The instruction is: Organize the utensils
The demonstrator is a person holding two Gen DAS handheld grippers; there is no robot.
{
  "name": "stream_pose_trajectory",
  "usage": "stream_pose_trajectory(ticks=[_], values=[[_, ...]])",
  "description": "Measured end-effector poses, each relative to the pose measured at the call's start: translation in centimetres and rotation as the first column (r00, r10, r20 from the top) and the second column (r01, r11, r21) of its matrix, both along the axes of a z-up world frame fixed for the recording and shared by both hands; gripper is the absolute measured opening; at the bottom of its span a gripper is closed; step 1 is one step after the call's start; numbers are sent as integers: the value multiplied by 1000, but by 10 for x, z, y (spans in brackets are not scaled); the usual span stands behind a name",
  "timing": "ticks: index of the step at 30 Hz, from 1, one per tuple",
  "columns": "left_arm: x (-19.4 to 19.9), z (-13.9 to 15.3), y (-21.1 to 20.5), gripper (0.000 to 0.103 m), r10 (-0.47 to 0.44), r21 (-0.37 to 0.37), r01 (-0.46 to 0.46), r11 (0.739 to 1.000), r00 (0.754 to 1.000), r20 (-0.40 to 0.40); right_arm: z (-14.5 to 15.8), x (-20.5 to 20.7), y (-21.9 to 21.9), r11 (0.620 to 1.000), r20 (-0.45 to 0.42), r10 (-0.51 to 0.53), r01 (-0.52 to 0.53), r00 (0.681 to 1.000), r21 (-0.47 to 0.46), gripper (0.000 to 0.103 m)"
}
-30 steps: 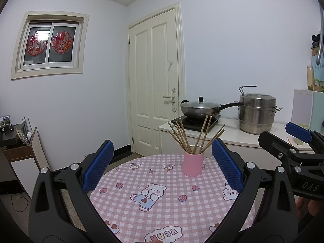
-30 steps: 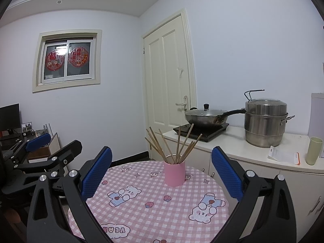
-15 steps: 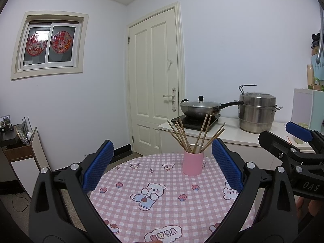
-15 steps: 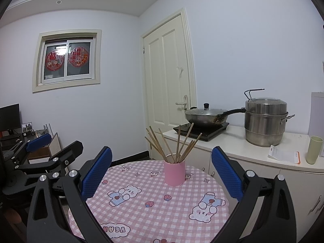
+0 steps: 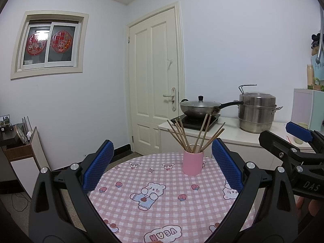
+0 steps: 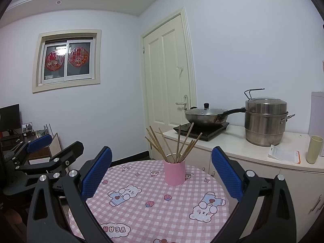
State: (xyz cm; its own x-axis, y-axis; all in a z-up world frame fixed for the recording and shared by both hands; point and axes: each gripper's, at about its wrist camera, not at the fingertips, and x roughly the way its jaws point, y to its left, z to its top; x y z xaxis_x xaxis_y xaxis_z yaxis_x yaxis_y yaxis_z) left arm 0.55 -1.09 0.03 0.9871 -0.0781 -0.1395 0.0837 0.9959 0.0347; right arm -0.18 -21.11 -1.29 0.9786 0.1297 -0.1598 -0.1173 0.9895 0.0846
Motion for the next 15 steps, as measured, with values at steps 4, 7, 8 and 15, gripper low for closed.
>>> stream_pose_trajectory(ticks=[4,7,8,15], values=[[0,0,0,96,4,4,-4,1000,1000,5,0,0,1,1000,-2,0,0,1000,0,95],[-1,-1,0,96,4,4,-4,1000,1000,6,0,-1,1,1000,0,0,0,1000,0,95],[-1,-1,1,96,3,4,-3,1000,1000,6,0,0,1,1000,0,0,0,1000,0,95],[0,-1,2,96,3,2,-3,1000,1000,5,0,1,1,1000,-2,-1,1,1000,-2,95]])
